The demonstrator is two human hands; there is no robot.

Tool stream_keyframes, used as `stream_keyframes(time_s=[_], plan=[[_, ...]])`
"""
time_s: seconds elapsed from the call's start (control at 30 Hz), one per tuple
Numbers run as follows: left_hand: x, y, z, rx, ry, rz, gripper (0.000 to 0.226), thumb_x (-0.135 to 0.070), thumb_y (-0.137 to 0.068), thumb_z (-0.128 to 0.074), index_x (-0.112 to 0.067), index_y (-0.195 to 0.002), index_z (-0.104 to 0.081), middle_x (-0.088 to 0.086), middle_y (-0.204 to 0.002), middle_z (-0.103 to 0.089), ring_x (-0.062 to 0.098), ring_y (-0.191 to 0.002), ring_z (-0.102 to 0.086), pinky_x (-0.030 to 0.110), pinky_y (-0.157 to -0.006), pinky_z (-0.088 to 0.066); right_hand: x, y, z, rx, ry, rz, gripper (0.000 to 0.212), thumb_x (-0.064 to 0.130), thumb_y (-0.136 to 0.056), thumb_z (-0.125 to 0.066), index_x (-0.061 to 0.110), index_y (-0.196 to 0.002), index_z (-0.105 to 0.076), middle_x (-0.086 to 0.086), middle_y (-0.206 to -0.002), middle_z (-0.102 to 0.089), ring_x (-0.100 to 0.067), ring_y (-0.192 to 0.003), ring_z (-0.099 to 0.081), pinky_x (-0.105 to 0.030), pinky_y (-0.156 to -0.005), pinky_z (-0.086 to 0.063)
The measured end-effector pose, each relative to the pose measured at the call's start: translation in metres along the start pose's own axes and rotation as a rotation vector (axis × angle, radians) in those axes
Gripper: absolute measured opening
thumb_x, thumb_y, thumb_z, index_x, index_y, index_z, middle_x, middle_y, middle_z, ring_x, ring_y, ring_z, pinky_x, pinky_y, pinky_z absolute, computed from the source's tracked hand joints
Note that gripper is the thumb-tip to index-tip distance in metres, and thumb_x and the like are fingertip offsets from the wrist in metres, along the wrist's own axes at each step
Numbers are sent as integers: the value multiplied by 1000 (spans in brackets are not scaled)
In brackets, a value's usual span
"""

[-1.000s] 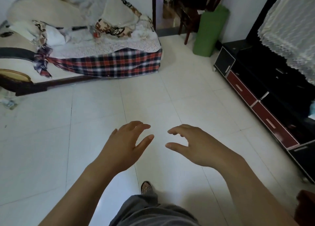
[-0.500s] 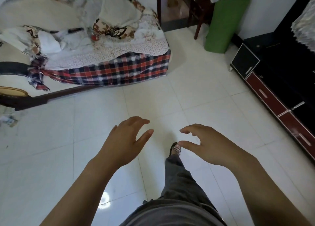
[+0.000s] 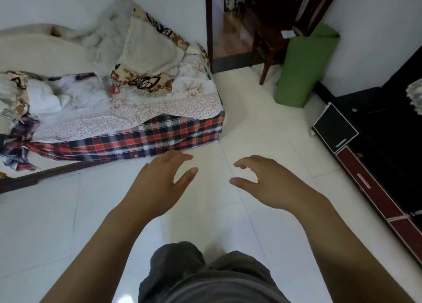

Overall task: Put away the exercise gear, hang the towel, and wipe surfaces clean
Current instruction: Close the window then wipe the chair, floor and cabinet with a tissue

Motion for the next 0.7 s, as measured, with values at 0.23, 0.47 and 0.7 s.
stream_keyframes(time_s=[0.23, 0.47, 0.7], plan=[[42, -141, 3, 60, -11, 12, 56, -59, -86, -31, -32, -134, -45, -9, -143, -42, 13, -129, -41, 36, -108, -33, 11, -147, 12, 137, 1, 66, 51, 53, -88, -51, 27, -133, -45, 9, -135, -46, -9, -107, -49, -21, -89, -38], [84, -332, 56, 87, -4, -132, 65, -63, -83, -27, -24, -129, -51, -3, -129, -54, 16, -109, -54, 33, -92, -46, -28, -296, 113, -54, 14, -72, 47, 52, -87, -52, 29, -129, -48, 11, -129, -51, -1, -105, -45, -18, -85, -33], [87, -500, 74, 123, -68, -300, 72, -67, -81, -19, -26, -131, -50, -2, -135, -51, 20, -123, -48, 43, -103, -38, -76, -388, 171, -176, -49, -261, 47, 54, -85, -51, 30, -126, -51, 11, -127, -53, -6, -110, -49, -24, -95, -40]])
Point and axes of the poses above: each hand's wrist, its own y-axis away from the middle knuckle, its own z-axis out of the back of the hand, x = y × z, the point moved 7 cm from there along -y, towards the middle knuckle
